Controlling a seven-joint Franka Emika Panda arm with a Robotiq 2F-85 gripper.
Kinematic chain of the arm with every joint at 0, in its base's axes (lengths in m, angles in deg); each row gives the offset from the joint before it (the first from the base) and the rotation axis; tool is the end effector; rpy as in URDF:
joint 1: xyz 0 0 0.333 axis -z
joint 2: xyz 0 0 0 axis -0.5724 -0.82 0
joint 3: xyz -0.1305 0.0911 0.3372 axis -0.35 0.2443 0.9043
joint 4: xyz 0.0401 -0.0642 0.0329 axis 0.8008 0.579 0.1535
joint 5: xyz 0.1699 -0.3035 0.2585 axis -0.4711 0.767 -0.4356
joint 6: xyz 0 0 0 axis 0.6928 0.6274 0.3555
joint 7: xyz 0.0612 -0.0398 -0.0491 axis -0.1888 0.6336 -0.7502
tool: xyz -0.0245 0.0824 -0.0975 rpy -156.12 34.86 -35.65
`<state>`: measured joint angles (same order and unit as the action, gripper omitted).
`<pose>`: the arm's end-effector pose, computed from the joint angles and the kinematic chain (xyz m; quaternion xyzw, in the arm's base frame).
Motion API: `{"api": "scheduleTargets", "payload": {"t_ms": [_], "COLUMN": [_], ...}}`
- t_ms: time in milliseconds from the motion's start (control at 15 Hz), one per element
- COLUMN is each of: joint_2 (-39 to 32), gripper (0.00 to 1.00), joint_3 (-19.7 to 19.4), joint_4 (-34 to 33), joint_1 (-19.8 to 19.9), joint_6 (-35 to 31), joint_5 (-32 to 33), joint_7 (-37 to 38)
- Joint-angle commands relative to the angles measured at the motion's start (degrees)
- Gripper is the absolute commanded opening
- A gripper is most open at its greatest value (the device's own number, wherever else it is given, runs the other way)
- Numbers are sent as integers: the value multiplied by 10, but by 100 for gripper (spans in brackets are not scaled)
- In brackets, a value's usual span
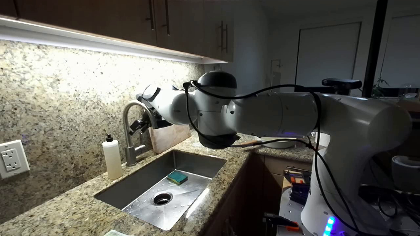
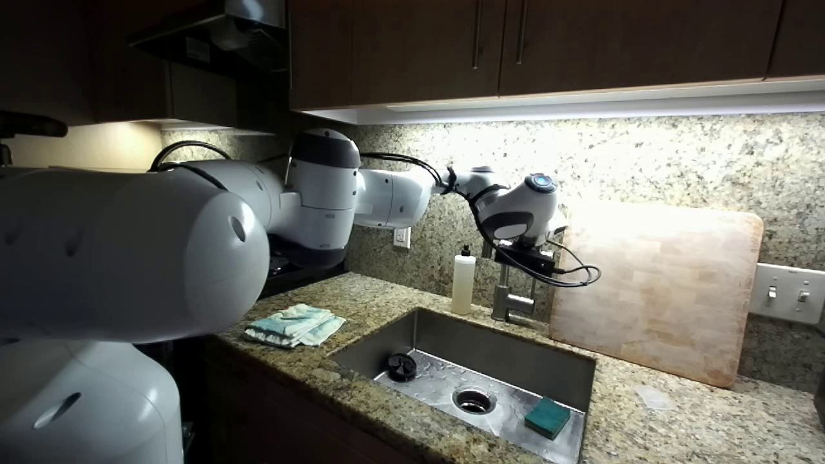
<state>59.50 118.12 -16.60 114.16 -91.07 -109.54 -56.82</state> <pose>0.8744 -0.1309 0.2607 -0.9264 -0.0274 -0.3629 0.0965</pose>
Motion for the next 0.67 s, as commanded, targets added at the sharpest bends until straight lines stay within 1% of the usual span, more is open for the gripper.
{"api": "scheduleTargets", "payload": {"t_ms": [0,267,600], "joint_2": [0,0,-4], "gripper": [100,100,100], "joint_3": [-2,-4,5], "joint_4": [0,3,8], "joint_1": [0,0,0], "joint_6": [5,14,39], "joint_5": [-1,-14,-27], "joint_7": [-3,-14,-18]}}
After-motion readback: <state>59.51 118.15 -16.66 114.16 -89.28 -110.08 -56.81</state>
